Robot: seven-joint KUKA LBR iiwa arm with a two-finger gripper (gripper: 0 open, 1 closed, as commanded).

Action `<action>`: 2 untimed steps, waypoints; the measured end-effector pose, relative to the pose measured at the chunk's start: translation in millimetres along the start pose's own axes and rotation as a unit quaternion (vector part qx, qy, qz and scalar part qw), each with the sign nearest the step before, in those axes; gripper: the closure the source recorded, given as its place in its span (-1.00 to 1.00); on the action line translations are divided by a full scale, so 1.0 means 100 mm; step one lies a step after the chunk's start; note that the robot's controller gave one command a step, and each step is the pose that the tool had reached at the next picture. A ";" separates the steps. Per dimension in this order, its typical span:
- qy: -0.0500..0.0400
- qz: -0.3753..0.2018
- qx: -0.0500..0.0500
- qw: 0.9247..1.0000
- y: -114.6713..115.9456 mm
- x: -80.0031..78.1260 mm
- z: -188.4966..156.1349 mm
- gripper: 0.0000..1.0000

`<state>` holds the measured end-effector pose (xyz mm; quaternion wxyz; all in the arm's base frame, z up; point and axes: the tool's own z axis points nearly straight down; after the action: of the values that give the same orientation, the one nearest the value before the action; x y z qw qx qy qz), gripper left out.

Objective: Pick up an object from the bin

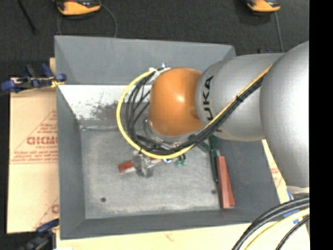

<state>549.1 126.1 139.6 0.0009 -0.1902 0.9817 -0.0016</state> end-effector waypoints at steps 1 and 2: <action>-0.001 -0.003 -0.001 1.000 0.04 -0.01 -0.01 -1.00; 0.000 -0.011 -0.001 1.000 -0.19 -0.37 0.73 -1.00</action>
Offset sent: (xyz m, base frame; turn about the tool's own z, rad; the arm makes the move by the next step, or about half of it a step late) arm 0.0000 0.0000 0.0000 0.0000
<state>590.8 122.5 66.7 0.0007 -0.2013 0.9795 -0.0009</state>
